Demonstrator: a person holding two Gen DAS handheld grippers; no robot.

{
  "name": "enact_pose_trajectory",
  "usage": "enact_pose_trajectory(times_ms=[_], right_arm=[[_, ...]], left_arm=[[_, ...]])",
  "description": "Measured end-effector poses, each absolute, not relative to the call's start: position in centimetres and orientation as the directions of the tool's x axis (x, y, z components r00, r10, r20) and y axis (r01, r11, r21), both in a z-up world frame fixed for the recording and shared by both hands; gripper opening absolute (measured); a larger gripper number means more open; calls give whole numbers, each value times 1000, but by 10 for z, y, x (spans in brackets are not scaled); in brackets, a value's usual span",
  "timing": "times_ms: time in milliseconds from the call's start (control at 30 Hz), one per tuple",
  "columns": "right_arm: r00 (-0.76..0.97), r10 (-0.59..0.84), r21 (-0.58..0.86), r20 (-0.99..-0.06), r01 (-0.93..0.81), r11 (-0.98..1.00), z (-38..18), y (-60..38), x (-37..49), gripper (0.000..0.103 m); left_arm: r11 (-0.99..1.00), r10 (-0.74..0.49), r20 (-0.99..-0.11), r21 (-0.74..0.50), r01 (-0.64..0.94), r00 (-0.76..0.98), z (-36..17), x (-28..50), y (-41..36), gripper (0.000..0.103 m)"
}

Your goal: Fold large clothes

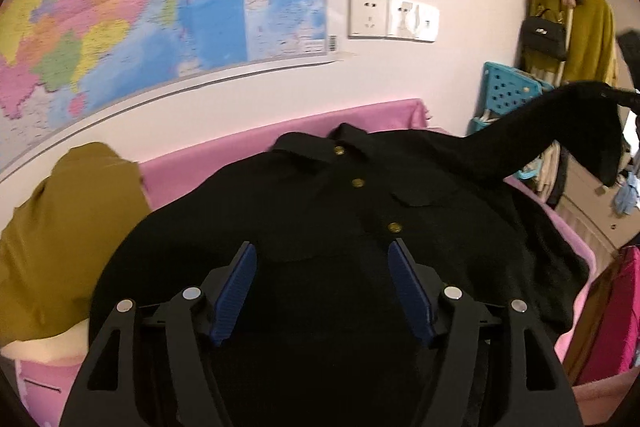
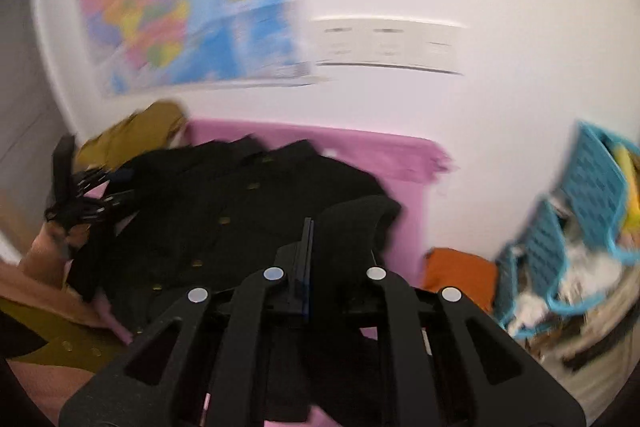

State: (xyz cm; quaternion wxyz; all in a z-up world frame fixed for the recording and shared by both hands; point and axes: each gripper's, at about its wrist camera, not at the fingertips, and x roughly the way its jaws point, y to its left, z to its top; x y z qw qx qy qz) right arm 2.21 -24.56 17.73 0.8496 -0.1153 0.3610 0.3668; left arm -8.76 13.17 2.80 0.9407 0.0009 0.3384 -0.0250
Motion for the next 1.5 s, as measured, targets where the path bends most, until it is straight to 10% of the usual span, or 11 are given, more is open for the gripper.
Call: enact_pose_trajectory(times_ms=[367, 500, 800, 967, 1067, 1500], right_arm=[[132, 606, 261, -784, -816, 515, 80, -39, 54, 13], [115, 633, 353, -765, -748, 562, 57, -36, 74, 57], [158, 700, 483, -696, -618, 620, 24, -149, 53, 70], [85, 725, 555, -683, -585, 591, -19, -166, 19, 54], [88, 782, 568, -618, -637, 521, -11, -154, 6, 4], [-22, 846, 523, -533, -795, 309, 68, -3, 13, 17]], left_arm=[[990, -143, -633, -103, 100, 761, 25, -85, 139, 71], [982, -188, -654, -136, 131, 733, 16, -84, 136, 72], [954, -246, -694, -50, 296, 677, -2, -72, 82, 78], [956, -260, -713, -94, 279, 652, -10, -52, 84, 78], [959, -264, -703, -115, 261, 660, -9, -54, 91, 78], [937, -332, -582, -293, 189, 742, 12, -107, 164, 84]])
